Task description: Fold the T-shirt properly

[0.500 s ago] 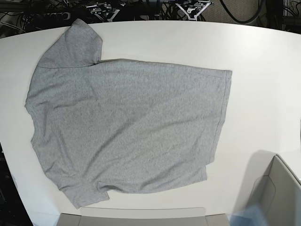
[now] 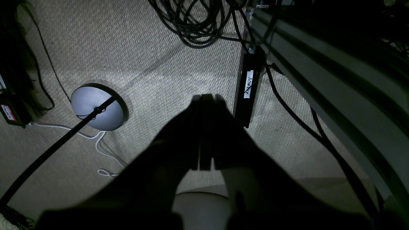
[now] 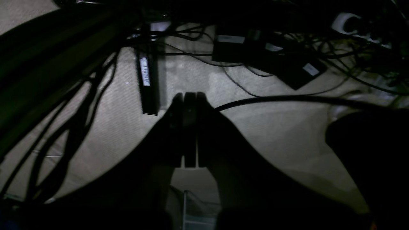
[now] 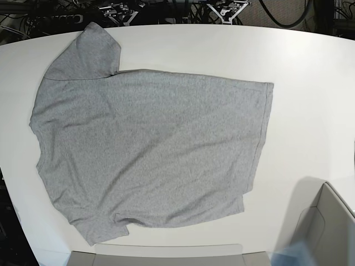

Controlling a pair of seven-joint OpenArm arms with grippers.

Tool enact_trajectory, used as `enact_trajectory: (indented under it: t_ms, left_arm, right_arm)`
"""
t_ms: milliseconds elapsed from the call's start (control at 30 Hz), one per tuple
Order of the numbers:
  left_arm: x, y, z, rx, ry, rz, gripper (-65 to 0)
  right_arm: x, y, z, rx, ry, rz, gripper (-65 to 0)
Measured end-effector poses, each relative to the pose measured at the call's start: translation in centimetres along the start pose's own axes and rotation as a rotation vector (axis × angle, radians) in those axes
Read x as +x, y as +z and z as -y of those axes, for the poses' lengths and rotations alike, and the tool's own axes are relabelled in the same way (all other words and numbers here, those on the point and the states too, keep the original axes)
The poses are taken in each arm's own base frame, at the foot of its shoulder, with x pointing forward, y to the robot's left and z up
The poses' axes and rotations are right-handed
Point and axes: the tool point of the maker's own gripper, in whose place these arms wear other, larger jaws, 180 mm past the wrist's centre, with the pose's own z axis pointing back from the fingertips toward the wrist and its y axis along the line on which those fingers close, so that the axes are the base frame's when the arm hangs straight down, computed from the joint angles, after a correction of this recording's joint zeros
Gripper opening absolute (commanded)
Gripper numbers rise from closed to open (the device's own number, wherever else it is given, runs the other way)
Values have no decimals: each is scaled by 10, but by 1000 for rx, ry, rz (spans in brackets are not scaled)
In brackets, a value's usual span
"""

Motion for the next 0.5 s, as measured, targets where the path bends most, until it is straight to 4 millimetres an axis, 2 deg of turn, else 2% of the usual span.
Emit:
enact_trajectory:
  t_ms: [367,467,500]
  left_arm:
    - [0,0,0,-1,0,10,-647]
    - [14,1,0,-1,-1,112,-647]
    - [8,3,0,0,-2,131,-647]
  right_arm:
    - [0,0,-1,2,0,4,-649]
    - [-2,0,4,-6,-2,3,-650]
    - [0,0,6,-10,-2,21,-650]
